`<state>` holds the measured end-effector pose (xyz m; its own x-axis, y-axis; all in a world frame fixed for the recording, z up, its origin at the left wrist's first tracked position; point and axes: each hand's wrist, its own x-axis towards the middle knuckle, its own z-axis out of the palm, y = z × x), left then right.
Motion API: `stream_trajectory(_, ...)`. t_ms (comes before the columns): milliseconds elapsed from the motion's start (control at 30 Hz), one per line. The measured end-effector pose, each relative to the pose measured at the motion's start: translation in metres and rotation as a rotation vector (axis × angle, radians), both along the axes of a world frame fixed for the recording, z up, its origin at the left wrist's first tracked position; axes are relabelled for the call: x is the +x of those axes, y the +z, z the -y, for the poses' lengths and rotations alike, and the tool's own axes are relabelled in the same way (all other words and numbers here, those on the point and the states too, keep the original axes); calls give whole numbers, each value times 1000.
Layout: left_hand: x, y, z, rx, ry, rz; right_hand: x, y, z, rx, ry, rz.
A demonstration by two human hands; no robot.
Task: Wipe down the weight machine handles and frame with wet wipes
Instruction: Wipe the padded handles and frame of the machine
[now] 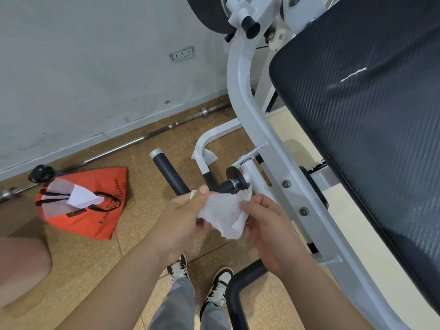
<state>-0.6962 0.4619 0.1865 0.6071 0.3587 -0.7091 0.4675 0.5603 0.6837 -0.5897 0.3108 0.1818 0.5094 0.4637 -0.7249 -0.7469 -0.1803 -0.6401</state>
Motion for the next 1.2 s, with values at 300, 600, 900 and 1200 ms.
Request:
stream_trajectory(300,5,-5,-20,56,117,-73,-12,-29,-21,-139,-233,-36)
stream_trajectory(600,34,-7,-80,500,-211,-342,-48,-71,-40,-99,-289,-248)
stream_trajectory(900,34,-10,-42,1336,-633,-136,-55,-89,-50,39,-399,-391)
stream_trajectory(1200,17,-40,-23,1460,-1170,-354,-45,-92,-35,-138,-358,-351)
